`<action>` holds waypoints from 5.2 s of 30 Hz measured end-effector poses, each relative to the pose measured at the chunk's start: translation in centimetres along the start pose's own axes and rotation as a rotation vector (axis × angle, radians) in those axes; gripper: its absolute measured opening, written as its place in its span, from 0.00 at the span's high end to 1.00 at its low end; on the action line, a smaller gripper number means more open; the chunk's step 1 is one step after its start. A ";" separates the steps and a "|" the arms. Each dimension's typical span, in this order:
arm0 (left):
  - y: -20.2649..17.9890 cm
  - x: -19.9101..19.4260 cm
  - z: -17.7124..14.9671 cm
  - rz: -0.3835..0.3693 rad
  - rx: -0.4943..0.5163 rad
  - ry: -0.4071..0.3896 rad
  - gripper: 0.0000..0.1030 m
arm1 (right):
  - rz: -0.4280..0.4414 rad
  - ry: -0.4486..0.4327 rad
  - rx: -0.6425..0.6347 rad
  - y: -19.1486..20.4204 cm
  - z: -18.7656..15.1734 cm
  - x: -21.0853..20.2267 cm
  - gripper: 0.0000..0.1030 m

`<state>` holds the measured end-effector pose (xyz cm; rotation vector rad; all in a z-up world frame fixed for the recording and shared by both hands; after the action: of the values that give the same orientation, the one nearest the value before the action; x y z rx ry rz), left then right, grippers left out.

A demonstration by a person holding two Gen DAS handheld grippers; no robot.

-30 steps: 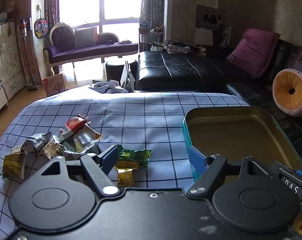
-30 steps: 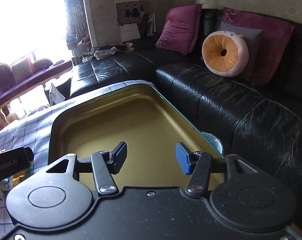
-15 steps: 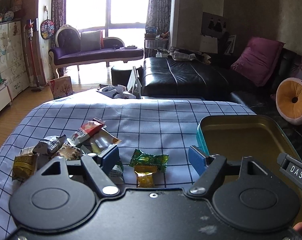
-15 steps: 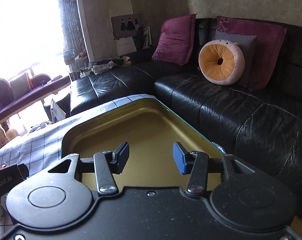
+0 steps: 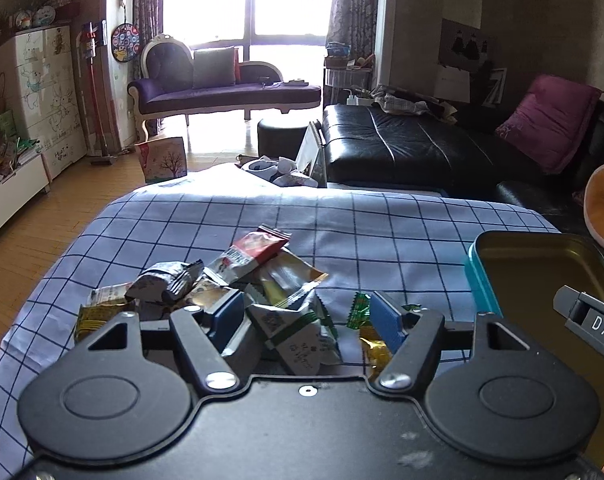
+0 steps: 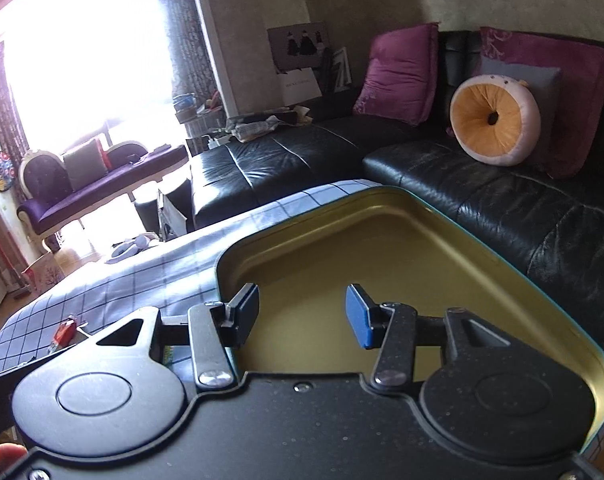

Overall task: Organize snacks
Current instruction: 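Move the left tool toward the snack pile while the right tool follows, then grasp the green snack bag with left tool while right grasps gold candy, then carry the green bag with left tool while right carries gold candy to tray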

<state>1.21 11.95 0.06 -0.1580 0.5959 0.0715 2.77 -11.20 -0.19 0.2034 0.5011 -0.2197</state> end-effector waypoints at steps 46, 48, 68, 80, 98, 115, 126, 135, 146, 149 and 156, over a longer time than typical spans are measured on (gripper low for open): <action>18.9 -0.1 1.8 0.080 -0.292 0.207 0.43 | 0.265 0.264 -0.342 10.7 -2.4 1.6 0.62; 18.6 0.0 1.7 0.071 -0.280 0.215 0.43 | 0.271 0.281 -0.360 10.7 -2.8 1.6 0.66; 17.4 1.6 0.8 0.042 -0.236 0.296 0.43 | 0.209 0.269 -0.377 10.3 -4.9 1.3 0.67; 17.2 1.9 0.7 0.036 -0.197 0.301 0.61 | 0.227 0.264 -0.378 10.6 -4.9 0.7 0.72; 17.9 0.6 1.6 0.008 -0.272 0.249 0.70 | 0.264 0.242 -0.334 10.0 -3.9 -0.1 0.72; 17.5 1.3 1.0 0.000 -0.285 0.291 0.70 | 0.280 0.247 -0.351 10.5 -4.4 -0.2 0.72; 17.1 0.1 2.0 0.004 -0.289 0.231 0.74 | 0.298 0.233 -0.329 10.5 -3.9 -0.8 0.72; 15.4 -0.3 2.4 -0.002 -0.261 0.209 0.74 | 0.301 0.221 -0.305 9.7 -3.2 -1.1 0.72; 10.6 -1.0 3.5 -0.042 -0.198 0.167 0.74 | 0.293 0.203 -0.258 7.0 -2.0 -1.2 0.72; 8.7 -1.3 3.8 -0.069 -0.172 0.161 0.74 | 0.285 0.192 -0.226 5.6 -1.2 -1.2 0.72; 3.3 -1.3 4.0 -0.163 -0.123 0.182 0.74 | 0.237 0.189 -0.135 2.0 0.3 -0.4 0.72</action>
<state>1.95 15.84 3.62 -0.3347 0.7586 -0.0644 3.11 -9.31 0.52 0.1503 0.6712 0.0661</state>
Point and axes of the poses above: each gripper's, at about its wrist camera, not at the fingertips, and x roughly the way its jaws point, y to its left, z to its top, the point moved 3 cm from there along x, roughly the way its jaws point, and after that the axes turned 9 degrees about -z, right-handed, at the moved point
